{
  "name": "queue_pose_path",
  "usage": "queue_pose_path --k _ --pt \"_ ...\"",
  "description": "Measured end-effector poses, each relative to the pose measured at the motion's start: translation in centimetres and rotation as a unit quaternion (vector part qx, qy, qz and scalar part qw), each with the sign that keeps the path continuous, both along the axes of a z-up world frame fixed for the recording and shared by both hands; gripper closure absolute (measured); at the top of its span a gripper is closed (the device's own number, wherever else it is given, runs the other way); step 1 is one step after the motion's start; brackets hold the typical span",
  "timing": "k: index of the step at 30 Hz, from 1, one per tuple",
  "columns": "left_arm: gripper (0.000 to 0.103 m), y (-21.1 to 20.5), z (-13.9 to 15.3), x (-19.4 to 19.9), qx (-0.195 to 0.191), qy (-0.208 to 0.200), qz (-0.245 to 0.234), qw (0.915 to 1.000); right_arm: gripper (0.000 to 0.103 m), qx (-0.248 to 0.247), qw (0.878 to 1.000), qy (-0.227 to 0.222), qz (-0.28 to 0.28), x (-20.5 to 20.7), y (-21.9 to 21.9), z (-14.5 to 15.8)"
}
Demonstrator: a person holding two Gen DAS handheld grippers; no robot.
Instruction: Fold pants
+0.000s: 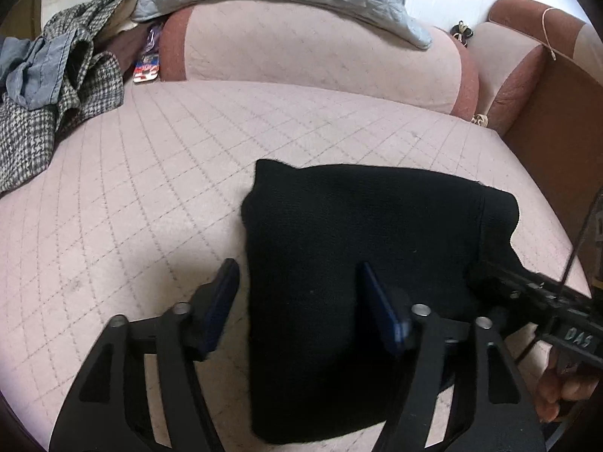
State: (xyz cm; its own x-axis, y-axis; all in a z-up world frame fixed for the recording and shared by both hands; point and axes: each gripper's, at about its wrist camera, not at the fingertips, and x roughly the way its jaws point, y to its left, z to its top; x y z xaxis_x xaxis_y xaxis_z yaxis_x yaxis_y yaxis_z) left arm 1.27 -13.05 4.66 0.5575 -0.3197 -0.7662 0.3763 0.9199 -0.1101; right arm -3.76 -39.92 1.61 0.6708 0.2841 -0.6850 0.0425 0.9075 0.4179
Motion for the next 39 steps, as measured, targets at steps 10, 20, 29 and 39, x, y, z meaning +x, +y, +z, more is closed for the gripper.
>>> queue_pose_path --k 10,20,29,39 --pt "0.034 1.2 2.5 -3.5 0.032 -0.041 0.031 0.9982 0.045 -0.052 0.996 -0.069 0.009 -3.9 0.9 6.3" --pt "0.034 1.6 1.8 -4.5 0.031 -0.03 0.041 0.9983 0.045 -0.092 0.994 -0.036 0.045 -2.0 4.3 4.8" --pt "0.034 1.5 0.6 -4.0 0.024 -0.02 0.037 0.9988 0.045 -0.107 0.994 -0.021 0.029 -2.9 4.5 2.7" --pt "0.034 1.0 0.7 -4.6 0.036 -0.029 0.035 0.9983 0.045 -0.096 0.994 -0.03 0.034 -3.8 3.9 3.0"
